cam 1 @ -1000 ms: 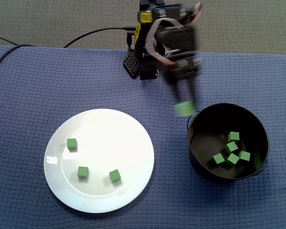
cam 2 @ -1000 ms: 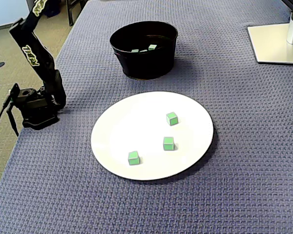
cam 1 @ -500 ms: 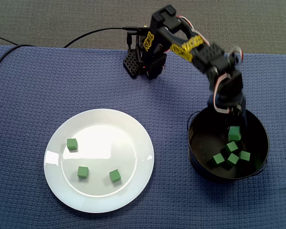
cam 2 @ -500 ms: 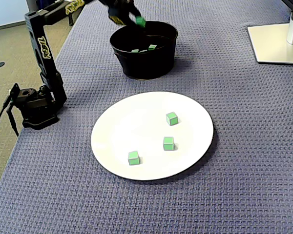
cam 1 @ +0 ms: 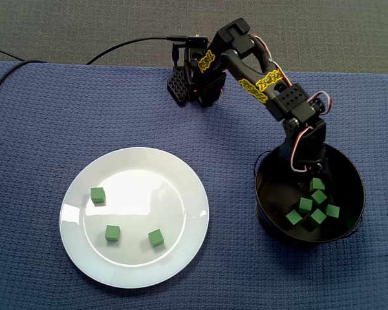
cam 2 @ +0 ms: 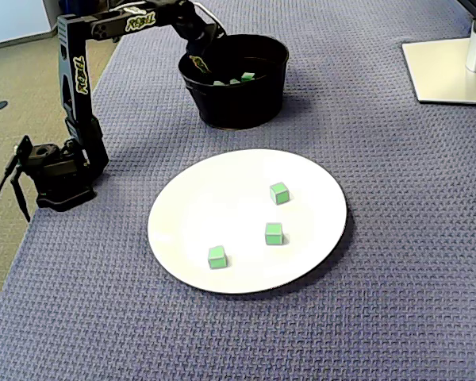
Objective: Pick up the items on the white plate and put them in the black container.
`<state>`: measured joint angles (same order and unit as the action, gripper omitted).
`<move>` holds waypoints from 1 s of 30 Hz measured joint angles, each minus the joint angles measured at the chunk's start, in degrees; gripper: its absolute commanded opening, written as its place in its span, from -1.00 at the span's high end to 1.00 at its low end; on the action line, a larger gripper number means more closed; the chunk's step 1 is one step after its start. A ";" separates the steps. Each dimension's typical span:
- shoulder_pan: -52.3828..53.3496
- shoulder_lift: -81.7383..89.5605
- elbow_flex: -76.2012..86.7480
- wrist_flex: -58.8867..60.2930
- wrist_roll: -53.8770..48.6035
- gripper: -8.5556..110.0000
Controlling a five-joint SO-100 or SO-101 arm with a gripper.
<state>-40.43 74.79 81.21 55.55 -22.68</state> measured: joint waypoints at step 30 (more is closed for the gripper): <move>54.23 0.35 -21.01 18.37 -14.06 0.40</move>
<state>13.80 75.15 60.21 73.92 -36.74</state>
